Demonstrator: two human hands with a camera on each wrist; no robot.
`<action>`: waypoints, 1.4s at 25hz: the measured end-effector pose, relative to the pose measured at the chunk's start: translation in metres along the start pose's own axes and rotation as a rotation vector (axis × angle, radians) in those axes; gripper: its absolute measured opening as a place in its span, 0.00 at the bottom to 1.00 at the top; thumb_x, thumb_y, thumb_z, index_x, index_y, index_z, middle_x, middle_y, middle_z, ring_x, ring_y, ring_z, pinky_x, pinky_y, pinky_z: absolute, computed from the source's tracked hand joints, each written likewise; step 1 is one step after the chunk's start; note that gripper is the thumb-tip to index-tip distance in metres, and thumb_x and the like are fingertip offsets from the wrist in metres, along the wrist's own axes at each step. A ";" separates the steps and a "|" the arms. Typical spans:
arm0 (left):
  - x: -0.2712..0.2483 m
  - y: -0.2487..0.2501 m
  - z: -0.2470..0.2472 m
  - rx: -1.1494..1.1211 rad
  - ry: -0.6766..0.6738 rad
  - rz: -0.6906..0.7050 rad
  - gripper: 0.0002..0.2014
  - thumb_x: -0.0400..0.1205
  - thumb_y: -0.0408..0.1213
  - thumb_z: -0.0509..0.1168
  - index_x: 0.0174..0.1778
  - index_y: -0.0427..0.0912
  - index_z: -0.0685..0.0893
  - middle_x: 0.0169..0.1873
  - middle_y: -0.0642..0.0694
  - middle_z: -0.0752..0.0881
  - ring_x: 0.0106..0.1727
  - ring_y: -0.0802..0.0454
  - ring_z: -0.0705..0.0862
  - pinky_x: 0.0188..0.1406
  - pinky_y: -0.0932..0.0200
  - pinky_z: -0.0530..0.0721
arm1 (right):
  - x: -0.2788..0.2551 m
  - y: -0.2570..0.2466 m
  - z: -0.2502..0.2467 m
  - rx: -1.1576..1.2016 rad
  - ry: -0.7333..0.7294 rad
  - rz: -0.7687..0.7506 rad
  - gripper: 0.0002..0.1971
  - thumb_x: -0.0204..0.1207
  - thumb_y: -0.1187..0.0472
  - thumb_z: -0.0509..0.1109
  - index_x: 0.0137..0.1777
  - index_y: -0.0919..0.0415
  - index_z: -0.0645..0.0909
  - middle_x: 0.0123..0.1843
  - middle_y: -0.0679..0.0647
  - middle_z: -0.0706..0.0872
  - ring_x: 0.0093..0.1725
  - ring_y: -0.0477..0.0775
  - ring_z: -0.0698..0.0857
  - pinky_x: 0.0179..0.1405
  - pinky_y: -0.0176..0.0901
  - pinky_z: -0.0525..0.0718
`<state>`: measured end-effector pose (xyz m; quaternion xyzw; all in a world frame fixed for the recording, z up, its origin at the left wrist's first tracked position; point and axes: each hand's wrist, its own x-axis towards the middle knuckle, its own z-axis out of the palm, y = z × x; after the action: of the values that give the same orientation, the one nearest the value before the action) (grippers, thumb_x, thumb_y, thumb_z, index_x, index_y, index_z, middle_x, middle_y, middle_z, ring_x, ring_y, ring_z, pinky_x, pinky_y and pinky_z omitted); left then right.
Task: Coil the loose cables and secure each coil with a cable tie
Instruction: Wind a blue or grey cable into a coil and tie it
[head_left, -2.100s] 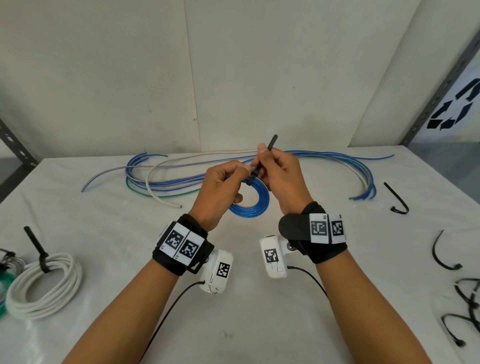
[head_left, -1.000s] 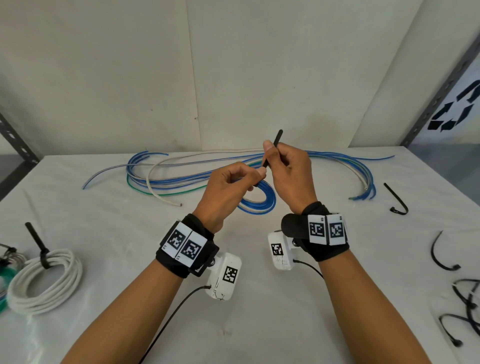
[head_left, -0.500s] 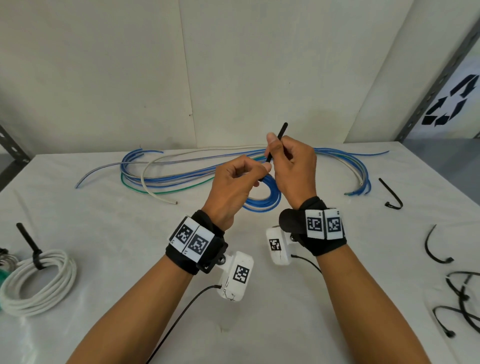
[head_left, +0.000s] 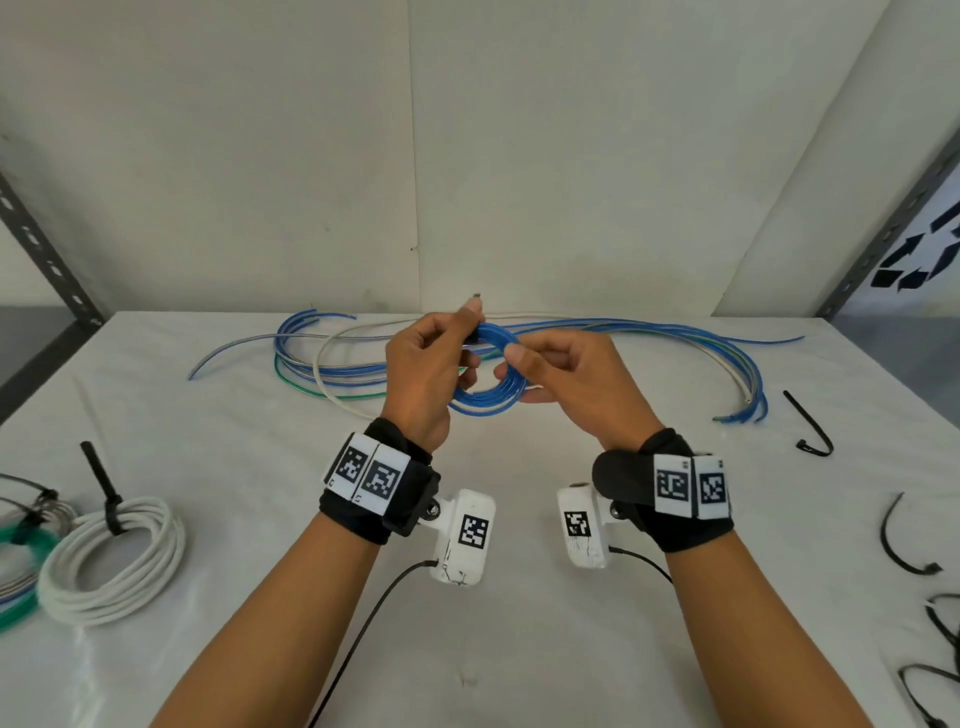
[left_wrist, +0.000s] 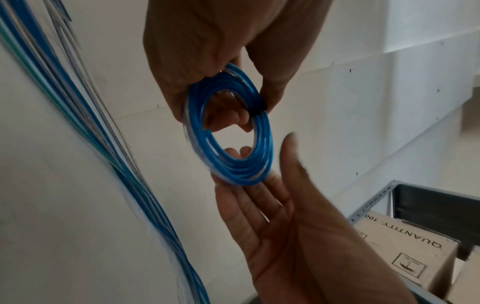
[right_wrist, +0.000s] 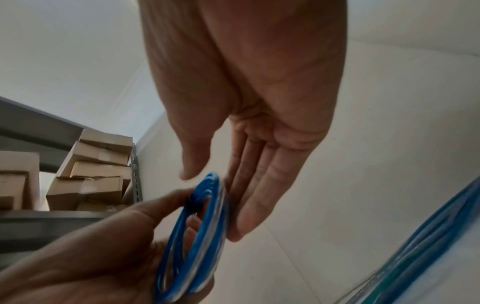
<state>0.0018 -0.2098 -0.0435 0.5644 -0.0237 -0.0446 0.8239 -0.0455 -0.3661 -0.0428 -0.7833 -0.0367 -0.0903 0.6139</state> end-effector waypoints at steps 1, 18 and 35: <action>0.001 0.002 -0.003 -0.022 -0.001 -0.005 0.12 0.83 0.43 0.72 0.45 0.35 0.86 0.37 0.41 0.84 0.27 0.52 0.75 0.27 0.59 0.75 | 0.000 0.000 0.000 0.010 -0.025 -0.003 0.08 0.82 0.60 0.73 0.56 0.63 0.89 0.46 0.59 0.94 0.50 0.56 0.93 0.48 0.46 0.92; -0.017 0.027 -0.060 0.143 -0.281 -0.005 0.13 0.76 0.38 0.73 0.51 0.33 0.89 0.42 0.39 0.93 0.44 0.48 0.93 0.43 0.58 0.91 | -0.012 -0.011 0.005 0.369 -0.078 0.144 0.13 0.85 0.56 0.67 0.59 0.64 0.86 0.54 0.60 0.92 0.53 0.56 0.92 0.48 0.41 0.89; -0.034 0.044 -0.117 0.418 0.188 0.348 0.14 0.74 0.42 0.81 0.51 0.42 0.88 0.41 0.46 0.92 0.42 0.54 0.91 0.48 0.57 0.91 | 0.003 -0.044 0.078 0.244 0.036 0.079 0.10 0.80 0.63 0.76 0.56 0.70 0.87 0.46 0.63 0.94 0.48 0.59 0.94 0.47 0.49 0.92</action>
<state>-0.0193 -0.0816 -0.0446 0.7111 -0.0523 0.1561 0.6835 -0.0427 -0.2796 -0.0185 -0.7020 -0.0055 -0.0751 0.7082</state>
